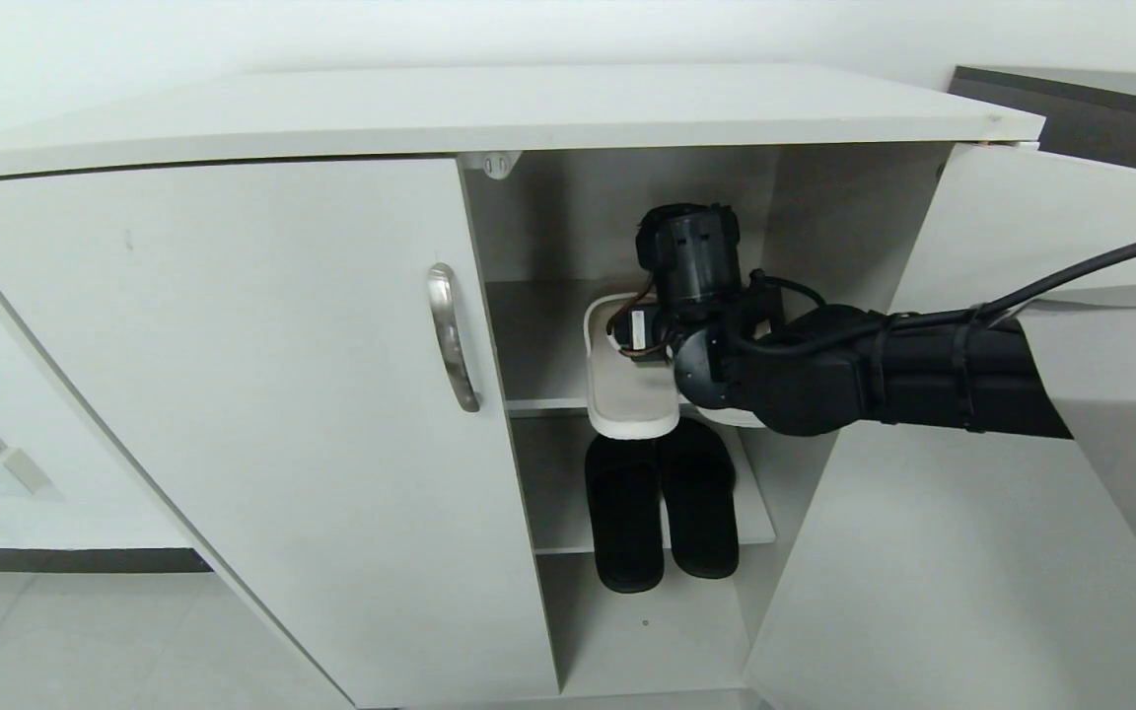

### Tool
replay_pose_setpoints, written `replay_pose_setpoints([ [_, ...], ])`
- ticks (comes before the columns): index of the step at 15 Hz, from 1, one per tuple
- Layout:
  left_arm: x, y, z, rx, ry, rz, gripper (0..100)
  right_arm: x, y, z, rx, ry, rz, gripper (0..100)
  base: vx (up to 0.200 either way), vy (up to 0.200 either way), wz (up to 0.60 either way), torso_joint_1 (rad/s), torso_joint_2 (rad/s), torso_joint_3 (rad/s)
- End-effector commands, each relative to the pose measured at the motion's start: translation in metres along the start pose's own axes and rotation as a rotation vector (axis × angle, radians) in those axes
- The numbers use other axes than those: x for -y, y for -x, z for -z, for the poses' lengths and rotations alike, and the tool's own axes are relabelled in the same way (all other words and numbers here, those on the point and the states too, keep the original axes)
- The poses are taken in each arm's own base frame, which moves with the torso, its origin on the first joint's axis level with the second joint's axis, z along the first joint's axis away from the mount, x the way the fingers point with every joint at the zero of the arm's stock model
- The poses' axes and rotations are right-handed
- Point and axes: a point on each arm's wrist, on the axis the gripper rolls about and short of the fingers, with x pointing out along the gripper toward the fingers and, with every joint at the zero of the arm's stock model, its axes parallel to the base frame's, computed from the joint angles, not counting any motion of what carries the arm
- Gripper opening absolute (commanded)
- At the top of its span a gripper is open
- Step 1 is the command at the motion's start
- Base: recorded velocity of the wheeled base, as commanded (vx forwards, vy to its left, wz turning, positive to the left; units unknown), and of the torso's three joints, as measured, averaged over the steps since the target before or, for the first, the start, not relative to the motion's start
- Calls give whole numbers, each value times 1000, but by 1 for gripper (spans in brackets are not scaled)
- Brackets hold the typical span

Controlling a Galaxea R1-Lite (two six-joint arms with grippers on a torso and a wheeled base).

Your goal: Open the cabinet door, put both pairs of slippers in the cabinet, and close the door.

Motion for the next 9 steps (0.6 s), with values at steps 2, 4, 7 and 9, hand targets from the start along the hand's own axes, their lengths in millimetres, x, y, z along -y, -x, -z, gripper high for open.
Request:
replay_pose_setpoints([
  [2,0,0,0,0,0,0,0,7,26,-11,6,-26,-24,100,0,0,0,0,0,0],
  [4,0,0,0,0,0,0,0,8,42,-12,-1,-39,-43,100,0,0,0,0,0,0],
  [7,0,0,0,0,0,0,0,10,72,-6,-12,-36,-94,100,0,0,0,0,0,0],
  [9,0,0,0,0,0,0,0,11,89,2,-14,-26,-127,100,0,0,0,0,0,0],
])
